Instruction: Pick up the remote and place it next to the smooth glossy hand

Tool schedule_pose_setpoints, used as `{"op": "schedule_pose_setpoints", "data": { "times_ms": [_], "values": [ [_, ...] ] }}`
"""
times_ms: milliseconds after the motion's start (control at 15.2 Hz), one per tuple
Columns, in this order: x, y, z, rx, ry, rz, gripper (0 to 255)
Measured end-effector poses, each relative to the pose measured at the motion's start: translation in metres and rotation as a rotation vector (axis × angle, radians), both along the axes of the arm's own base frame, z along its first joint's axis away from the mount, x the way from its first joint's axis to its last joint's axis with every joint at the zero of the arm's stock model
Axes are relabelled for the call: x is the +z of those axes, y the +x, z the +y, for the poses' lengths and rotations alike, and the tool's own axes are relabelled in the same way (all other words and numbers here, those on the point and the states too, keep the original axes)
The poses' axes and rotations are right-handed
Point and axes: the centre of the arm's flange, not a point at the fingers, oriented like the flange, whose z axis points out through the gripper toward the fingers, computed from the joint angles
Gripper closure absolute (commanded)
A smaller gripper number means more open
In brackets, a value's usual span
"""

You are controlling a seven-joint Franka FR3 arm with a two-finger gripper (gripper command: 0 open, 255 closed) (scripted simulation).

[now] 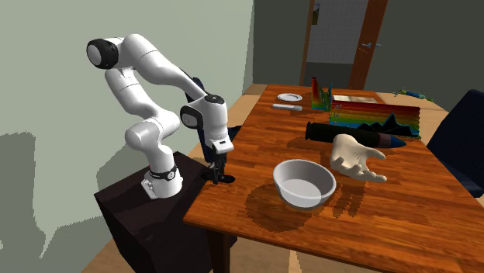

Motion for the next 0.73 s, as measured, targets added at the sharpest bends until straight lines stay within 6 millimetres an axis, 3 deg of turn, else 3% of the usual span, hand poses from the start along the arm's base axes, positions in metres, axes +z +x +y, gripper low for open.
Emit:
{"op": "schedule_pose_setpoints", "data": {
  "times_ms": [330,726],
  "values": [
    [0.001,0.000,0.001,0.000,0.001,-0.003,255],
    [0.025,0.000,-0.002,-0.003,-0.001,0.001,255]
  ]
}}
